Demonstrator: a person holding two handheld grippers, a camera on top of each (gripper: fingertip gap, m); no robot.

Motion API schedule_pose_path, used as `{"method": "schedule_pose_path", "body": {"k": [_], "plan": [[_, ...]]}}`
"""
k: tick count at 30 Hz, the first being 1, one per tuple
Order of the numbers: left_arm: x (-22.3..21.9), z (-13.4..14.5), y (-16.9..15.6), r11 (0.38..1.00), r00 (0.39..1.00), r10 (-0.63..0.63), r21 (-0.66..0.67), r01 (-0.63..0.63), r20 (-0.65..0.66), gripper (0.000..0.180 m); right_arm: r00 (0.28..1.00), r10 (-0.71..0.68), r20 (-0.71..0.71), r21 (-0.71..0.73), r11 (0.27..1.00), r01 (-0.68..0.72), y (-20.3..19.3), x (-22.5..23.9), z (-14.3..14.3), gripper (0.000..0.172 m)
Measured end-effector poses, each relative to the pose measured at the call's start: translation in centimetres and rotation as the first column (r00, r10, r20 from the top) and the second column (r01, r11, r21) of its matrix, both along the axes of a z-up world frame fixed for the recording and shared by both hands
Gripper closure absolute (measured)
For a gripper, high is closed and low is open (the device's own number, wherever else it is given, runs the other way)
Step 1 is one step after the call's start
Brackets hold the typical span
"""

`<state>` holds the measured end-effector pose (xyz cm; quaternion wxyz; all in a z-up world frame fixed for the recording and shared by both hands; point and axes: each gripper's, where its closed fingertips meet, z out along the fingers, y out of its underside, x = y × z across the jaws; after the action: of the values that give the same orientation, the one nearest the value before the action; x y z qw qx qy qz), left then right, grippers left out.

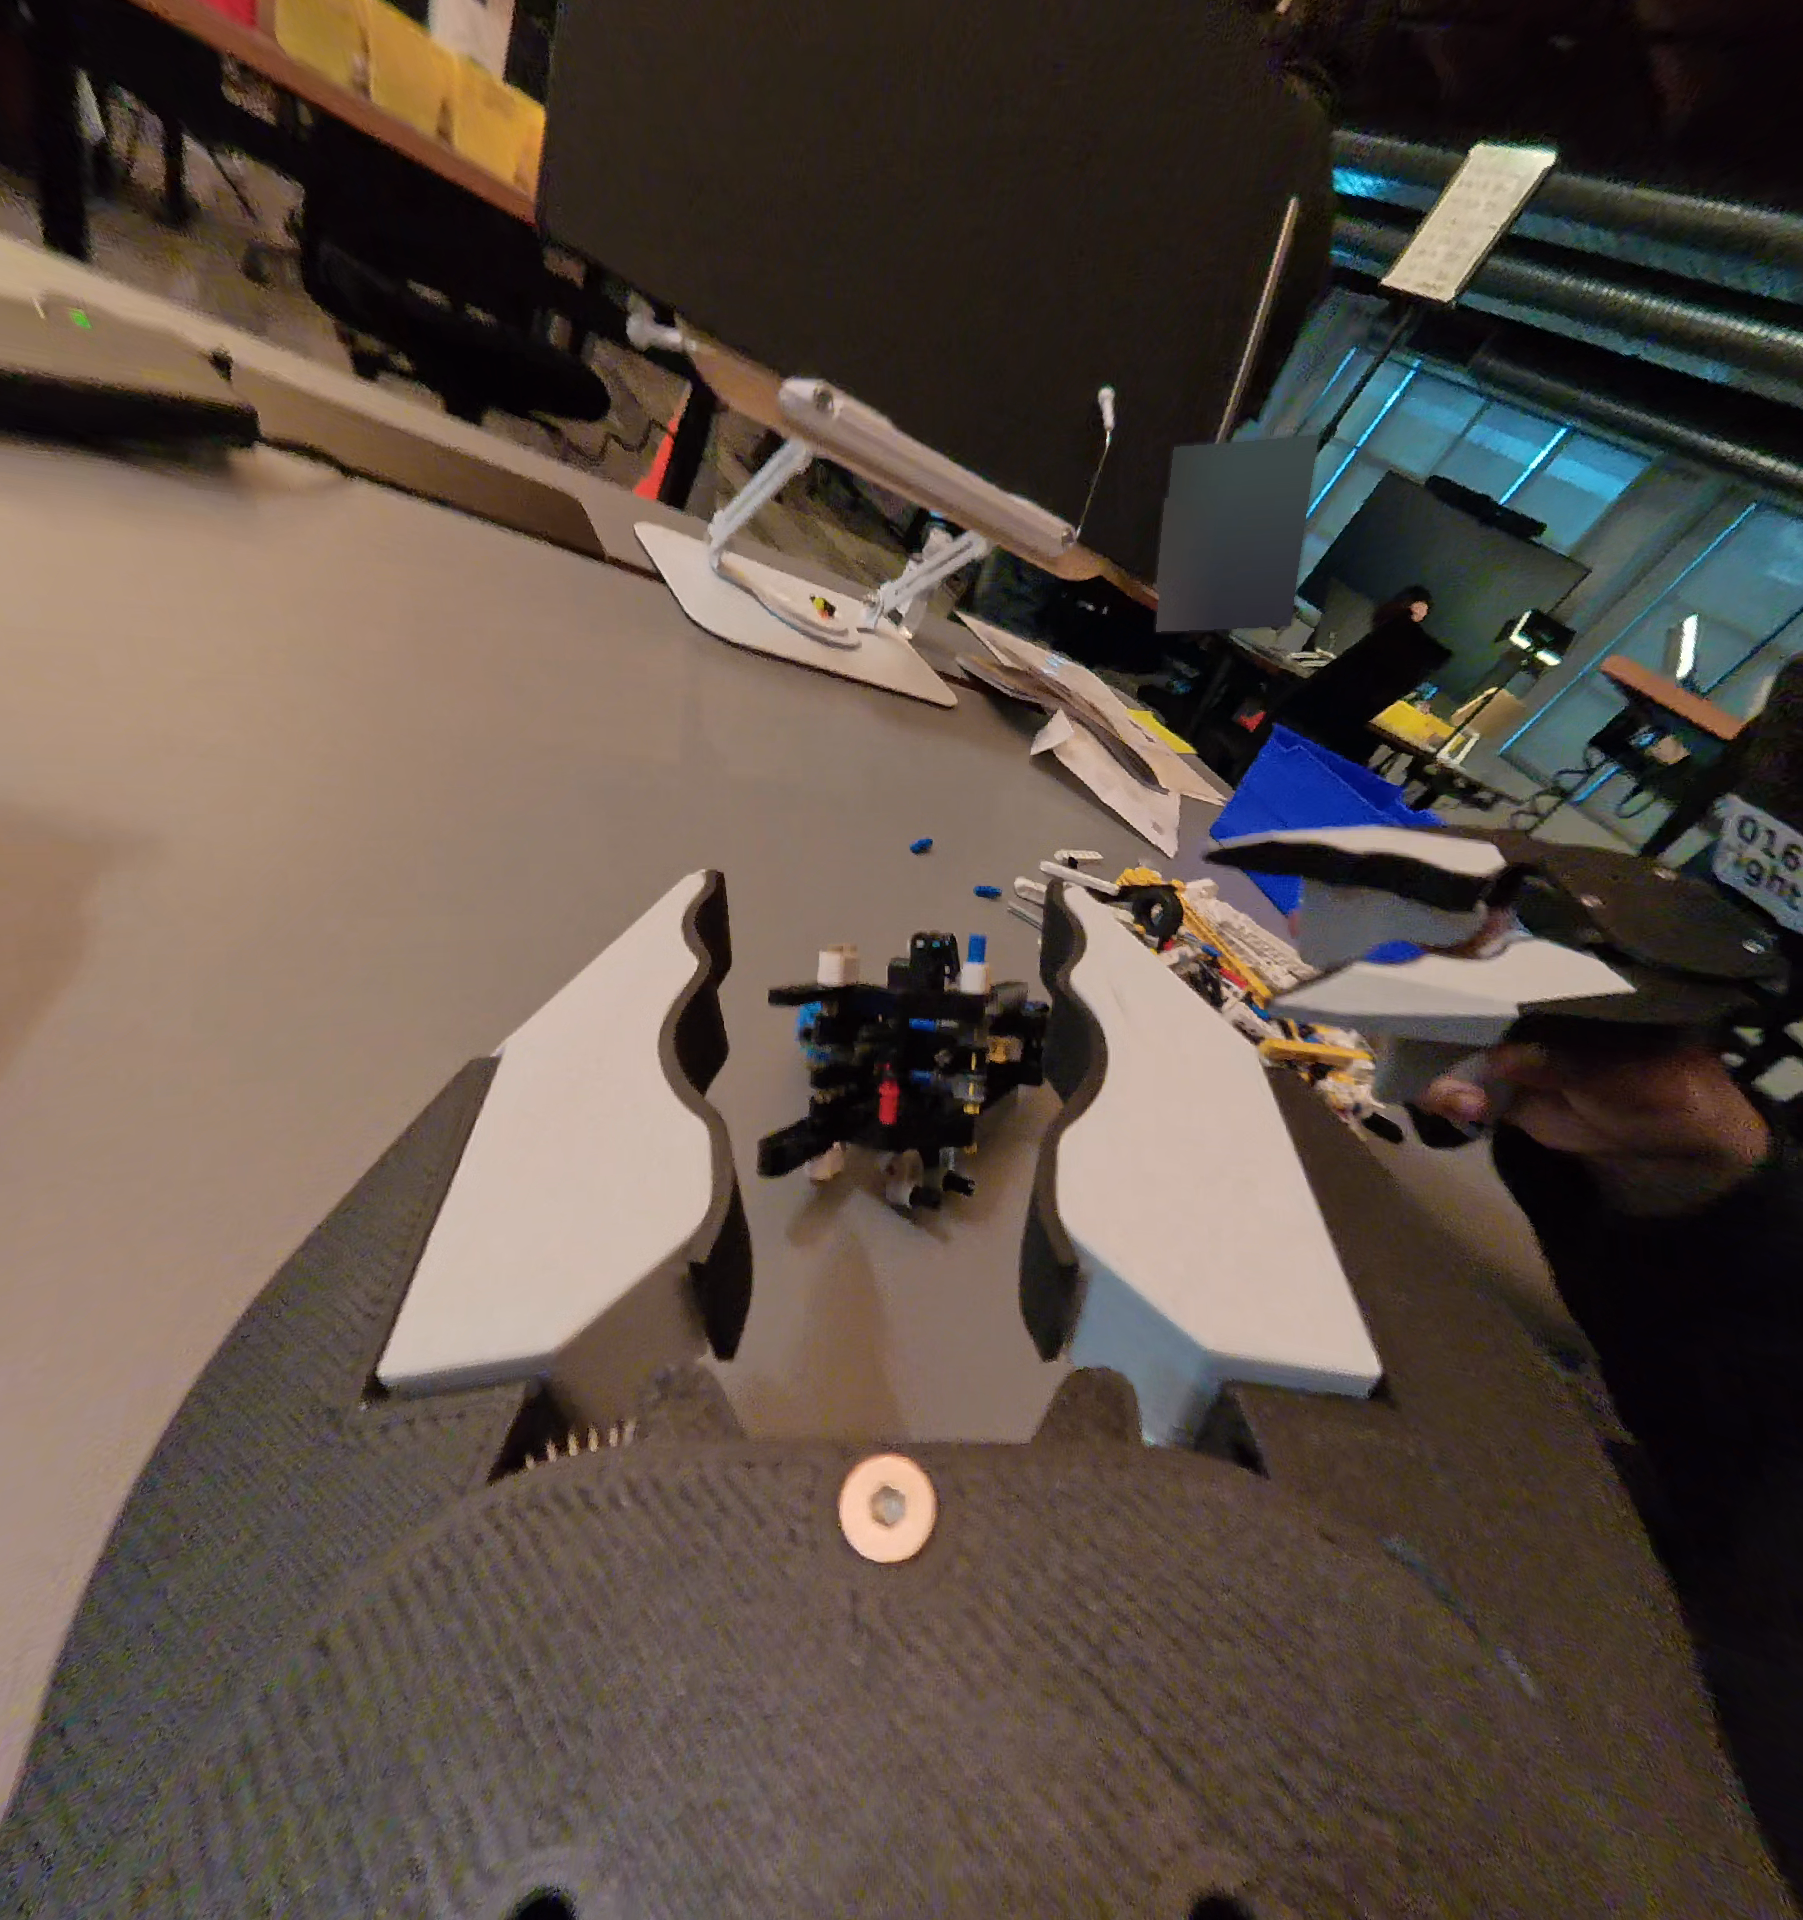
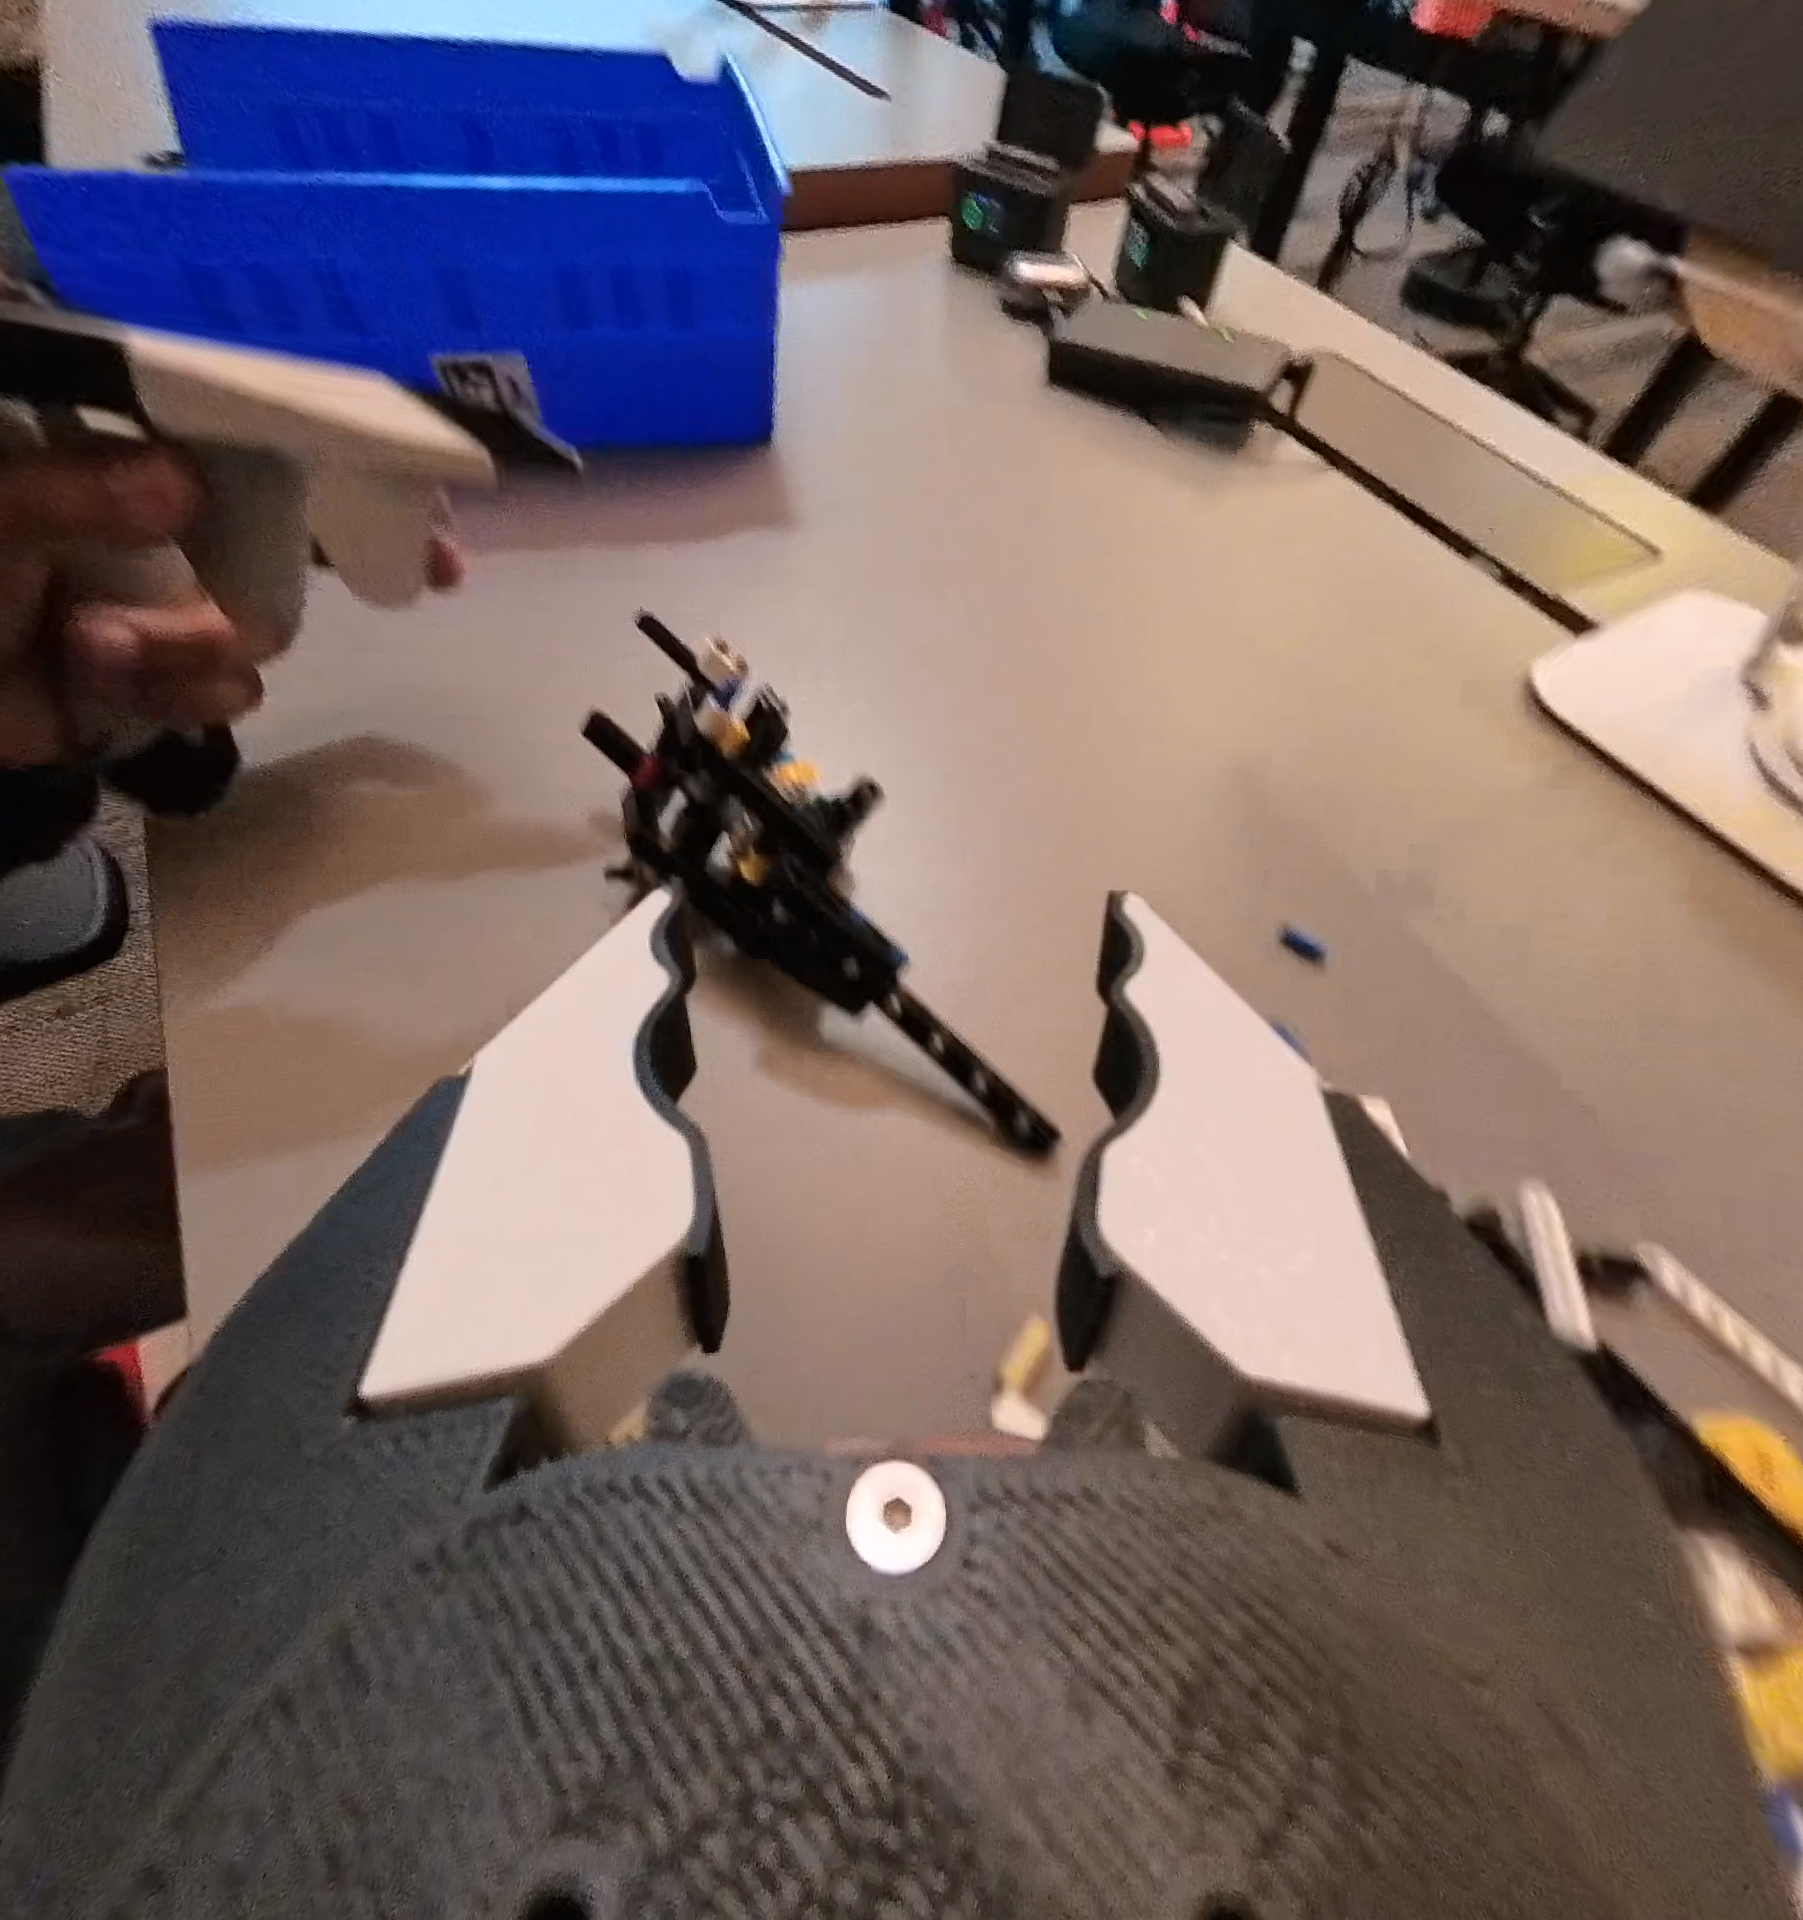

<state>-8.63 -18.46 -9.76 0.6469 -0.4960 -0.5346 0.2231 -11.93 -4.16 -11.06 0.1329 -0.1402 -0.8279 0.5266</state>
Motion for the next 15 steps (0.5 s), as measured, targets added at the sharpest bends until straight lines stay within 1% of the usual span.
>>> {"method": "schedule_pose_path", "body": {"k": [3,5,7,8,9,10,11,13,15], "plan": [[0.4,-1.9,0.6,0.998,0.997,-0.044,0.051,0.041,0.067,0.126,0.995,0.096,-0.019,-0.066,0.993,-0.097,-4.6,0.3,0.8,0.103],[0.5,-3.2,0.2,0.999,0.995,-0.019,0.037,0.016,0.099,0.127,0.989,0.15,0.008,-0.112,0.983,-0.148,-6.9,0.6,0.7,0.108],[0.7,-3.0,0.1,0.996,0.995,-0.031,0.081,0.024,0.092,0.127,0.982,0.183,0.043,-0.171,0.97,-0.174,-8.2,0.7,1.0,0.116],[0.8,-3.1,-0.1,0.995,0.995,-0.026,0.097,0.017,0.095,0.128,0.979,0.199,0.053,-0.205,0.961,-0.184,-8.5,0.8,1.2,0.126],[0.8,-3.1,-0.4,0.993,0.995,-0.02,0.122,0.008,0.096,0.128,0.973,0.222,0.062,-0.232,0.951,-0.203,-8.5,1.1,1.4,0.142],[0.8,-3.1,-0.8,0.988,0.995,-0.013,0.155,-0.003,0.1,0.129,0.968,0.241,0.07,-0.254,0.943,-0.217,-8.3,1.3,1.4,0.15],[0.7,-3.3,-1.2,0.981,0.994,-0.006,0.193,-0.016,0.113,0.131,0.966,0.246,0.075,-0.273,0.937,-0.218,-8.0,1.4,1.4,0.152],[0.6,-3.6,-1.5,0.965,0.991,-0.035,0.263,-0.001,0.131,0.133,0.969,0.234,0.08,-0.304,0.931,-0.2,-7.4,1.1,1.2,0.155],[0.4,-4.0,-1.1,0.969,0.986,-0.048,0.245,0.008,0.158,0.135,0.971,0.216,0.097,-0.335,0.926,-0.173,-6.8,0.7,1.0,0.154]]}}
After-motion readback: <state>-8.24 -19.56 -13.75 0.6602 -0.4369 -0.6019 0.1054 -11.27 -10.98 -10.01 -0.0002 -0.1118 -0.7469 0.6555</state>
